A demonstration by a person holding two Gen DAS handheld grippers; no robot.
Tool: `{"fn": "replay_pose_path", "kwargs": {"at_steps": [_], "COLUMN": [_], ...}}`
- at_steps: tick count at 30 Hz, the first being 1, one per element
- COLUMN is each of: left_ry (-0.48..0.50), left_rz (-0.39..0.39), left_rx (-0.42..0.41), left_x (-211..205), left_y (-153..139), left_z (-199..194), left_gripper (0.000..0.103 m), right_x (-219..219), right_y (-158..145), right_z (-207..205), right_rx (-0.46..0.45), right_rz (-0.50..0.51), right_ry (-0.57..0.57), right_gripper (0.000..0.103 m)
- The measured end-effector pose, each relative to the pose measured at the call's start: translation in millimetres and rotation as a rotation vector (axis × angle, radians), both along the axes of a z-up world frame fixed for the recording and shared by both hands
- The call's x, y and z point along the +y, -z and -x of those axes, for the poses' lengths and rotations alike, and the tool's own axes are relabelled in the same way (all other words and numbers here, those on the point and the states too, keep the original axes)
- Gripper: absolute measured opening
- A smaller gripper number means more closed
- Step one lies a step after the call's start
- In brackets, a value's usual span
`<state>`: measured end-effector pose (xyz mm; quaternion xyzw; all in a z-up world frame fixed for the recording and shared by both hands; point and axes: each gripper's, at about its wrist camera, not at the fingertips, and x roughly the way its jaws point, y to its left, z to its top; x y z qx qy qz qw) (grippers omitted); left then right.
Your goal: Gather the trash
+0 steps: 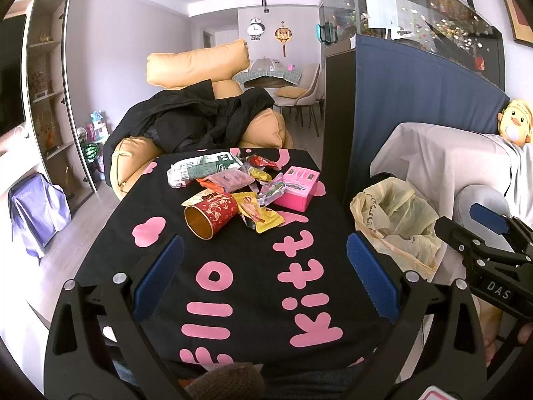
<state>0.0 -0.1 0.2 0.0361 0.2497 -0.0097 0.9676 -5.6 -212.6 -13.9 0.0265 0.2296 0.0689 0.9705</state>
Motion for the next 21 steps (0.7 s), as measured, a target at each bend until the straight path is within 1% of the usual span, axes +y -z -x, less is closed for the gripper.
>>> {"fn": "replay_pose_path", "kwargs": {"at_steps": [21], "left_ry": [0.000], "left_rz": [0.004], "left_rx": [0.003], "left_x": [0.4], "left_y": [0.1], "left_z": [-0.3], "left_gripper": [0.094], "right_x": [2.4], "right_y": [-3.4], "right_z": [-1.3], "right_rx": [0.004], "right_rz": [0.003], "right_ry": [0.000], "right_gripper": [0.080]}}
